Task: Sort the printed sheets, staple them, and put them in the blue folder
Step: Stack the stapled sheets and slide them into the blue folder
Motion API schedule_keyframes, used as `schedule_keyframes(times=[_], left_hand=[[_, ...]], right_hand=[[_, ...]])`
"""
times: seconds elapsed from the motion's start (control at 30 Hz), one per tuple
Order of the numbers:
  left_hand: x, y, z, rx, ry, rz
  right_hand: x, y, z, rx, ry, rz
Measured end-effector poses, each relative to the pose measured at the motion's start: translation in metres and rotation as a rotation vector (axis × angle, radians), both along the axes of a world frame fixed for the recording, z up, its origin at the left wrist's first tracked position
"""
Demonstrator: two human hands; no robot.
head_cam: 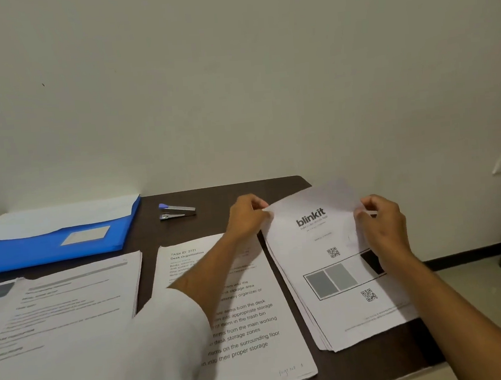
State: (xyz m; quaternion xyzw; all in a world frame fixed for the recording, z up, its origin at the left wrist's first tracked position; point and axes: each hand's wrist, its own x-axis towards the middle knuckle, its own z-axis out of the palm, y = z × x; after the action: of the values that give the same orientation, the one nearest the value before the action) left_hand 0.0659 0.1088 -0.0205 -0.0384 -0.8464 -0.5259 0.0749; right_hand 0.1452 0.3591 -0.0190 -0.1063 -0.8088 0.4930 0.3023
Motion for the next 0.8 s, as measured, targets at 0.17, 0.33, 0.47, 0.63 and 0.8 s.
schedule_keyframes(times=[0.17, 0.33, 0.47, 0.63, 0.8], left_hand=[[0.009, -0.009, 0.045, 0.356, -0.002, -0.020], [0.032, -0.036, 0.093, 0.621, 0.078, -0.037], [0.047, -0.063, 0.118, 0.858, 0.129, 0.007], [0.052, -0.095, 0.119, 0.894, 0.141, 0.155], [0.055, -0.134, 0.098, 0.720, 0.071, 0.288]], right_hand=[[0.001, -0.006, 0.034, -0.021, 0.084, 0.020], [0.000, -0.026, 0.074, -0.090, 0.158, 0.155], [0.009, -0.051, 0.093, -0.057, 0.099, 0.321], [0.025, -0.092, 0.115, 0.074, 0.063, 0.457], [0.029, -0.123, 0.118, -0.008, 0.015, 0.537]])
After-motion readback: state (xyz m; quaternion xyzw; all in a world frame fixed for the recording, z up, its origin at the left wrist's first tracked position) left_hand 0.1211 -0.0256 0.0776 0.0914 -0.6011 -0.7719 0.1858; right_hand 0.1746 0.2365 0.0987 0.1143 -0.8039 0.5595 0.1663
